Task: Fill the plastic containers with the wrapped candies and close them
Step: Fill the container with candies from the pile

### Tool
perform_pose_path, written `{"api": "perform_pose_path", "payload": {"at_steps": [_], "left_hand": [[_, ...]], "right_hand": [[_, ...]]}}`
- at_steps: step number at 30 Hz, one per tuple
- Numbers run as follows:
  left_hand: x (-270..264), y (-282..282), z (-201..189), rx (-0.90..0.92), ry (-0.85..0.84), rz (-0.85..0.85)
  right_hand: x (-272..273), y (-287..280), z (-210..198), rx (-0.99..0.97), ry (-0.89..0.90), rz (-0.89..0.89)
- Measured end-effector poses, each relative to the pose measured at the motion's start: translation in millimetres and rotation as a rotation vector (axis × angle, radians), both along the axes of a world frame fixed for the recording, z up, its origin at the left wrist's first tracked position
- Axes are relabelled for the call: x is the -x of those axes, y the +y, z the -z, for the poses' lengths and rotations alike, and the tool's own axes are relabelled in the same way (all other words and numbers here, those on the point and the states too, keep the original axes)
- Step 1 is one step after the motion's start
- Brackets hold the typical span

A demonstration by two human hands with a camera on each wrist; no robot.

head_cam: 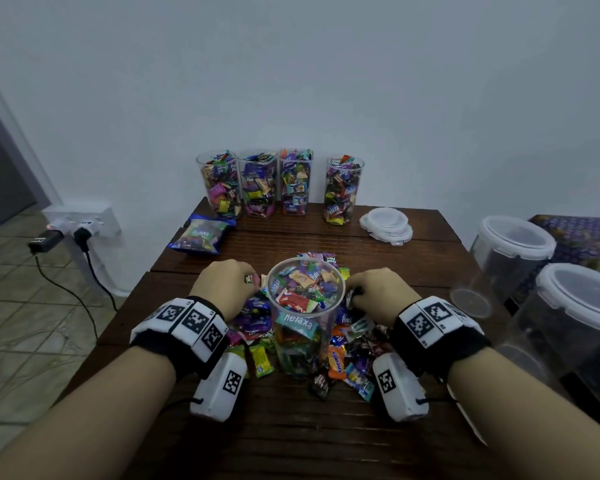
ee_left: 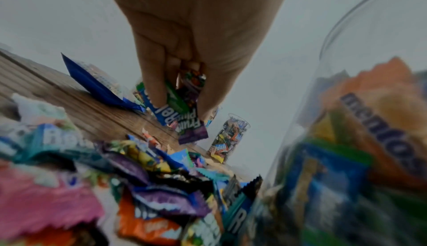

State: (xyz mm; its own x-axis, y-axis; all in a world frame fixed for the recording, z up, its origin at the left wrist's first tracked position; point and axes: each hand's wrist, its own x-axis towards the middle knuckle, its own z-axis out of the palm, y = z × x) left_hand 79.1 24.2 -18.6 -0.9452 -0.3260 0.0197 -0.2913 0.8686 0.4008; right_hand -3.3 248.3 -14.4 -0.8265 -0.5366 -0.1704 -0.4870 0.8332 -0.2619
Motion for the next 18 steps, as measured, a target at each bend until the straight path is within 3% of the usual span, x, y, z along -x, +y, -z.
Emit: {"api": "perform_pose_path", "payload": {"at_steps": [6,12,18], "left_hand": [[-4.9,-0.9,-14.6,-0.106,0.168,-0.028],[-13.3,0.9,-36.1,-0.259,0.433,-0.039],[-20.0,2.0,-52.7,-0.393,0.521,-0.007]], "right_hand": [[-5.8,8.3,-10.1,0.158,0.044,0.062],[-14.3,13.7,-38.0,0.461,0.083,0.099],[-33.3,5.1,-72.9,0.705,0.16,0.03]]}}
